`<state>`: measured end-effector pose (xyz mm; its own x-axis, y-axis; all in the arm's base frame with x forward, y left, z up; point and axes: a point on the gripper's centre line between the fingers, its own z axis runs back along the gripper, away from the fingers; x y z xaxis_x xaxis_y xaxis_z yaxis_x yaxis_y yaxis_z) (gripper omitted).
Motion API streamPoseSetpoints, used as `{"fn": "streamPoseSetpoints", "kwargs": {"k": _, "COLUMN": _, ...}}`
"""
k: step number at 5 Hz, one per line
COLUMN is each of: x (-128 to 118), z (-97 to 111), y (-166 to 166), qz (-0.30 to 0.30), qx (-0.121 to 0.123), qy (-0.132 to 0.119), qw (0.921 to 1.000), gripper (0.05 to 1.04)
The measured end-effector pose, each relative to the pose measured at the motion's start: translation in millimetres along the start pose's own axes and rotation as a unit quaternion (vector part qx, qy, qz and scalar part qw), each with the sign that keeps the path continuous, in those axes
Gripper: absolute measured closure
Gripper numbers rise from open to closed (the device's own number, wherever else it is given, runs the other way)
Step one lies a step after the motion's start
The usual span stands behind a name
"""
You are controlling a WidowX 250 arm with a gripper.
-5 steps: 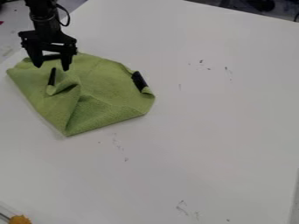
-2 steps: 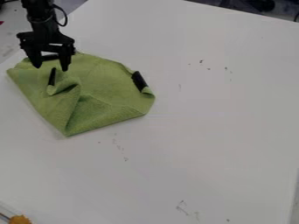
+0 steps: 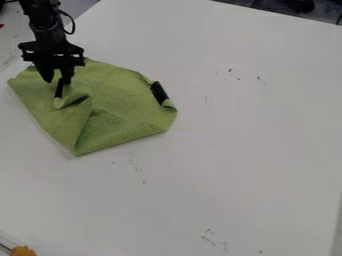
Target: Unfolds the cloth from right to left
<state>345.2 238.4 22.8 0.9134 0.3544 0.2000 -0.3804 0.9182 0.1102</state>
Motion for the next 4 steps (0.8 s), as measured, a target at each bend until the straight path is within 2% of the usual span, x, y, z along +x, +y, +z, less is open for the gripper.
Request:
{"fn": "streamPoseSetpoints", "kwargs": {"k": 1, "x": 0.0, "z": -2.7, "y": -0.6, "qz": 0.001, "qx": -0.001, "qy": 0.001, "qw": 1.0, "gripper": 0.855}}
{"fn": "streamPoseSetpoints", "kwargs": {"k": 2, "x": -0.3, "z": -3.3, "y": -0.9, "qz": 0.002, "qx": -0.002, "qy": 0.001, "qw": 1.0, "gripper": 0.998}}
{"fn": "streamPoseSetpoints", "kwargs": {"k": 3, "x": -1.5, "z": -3.0, "y": 0.9, "qz": 0.002, "qx": 0.004, "qy": 0.004, "qw": 1.0, "gripper": 1.027}}
{"fn": "streamPoseSetpoints", "kwargs": {"k": 4, "x": -7.9, "z": 15.0, "y": 8.8, "qz": 0.011, "qx": 0.038, "qy": 0.003, "qw": 0.9992, "gripper": 1.029}}
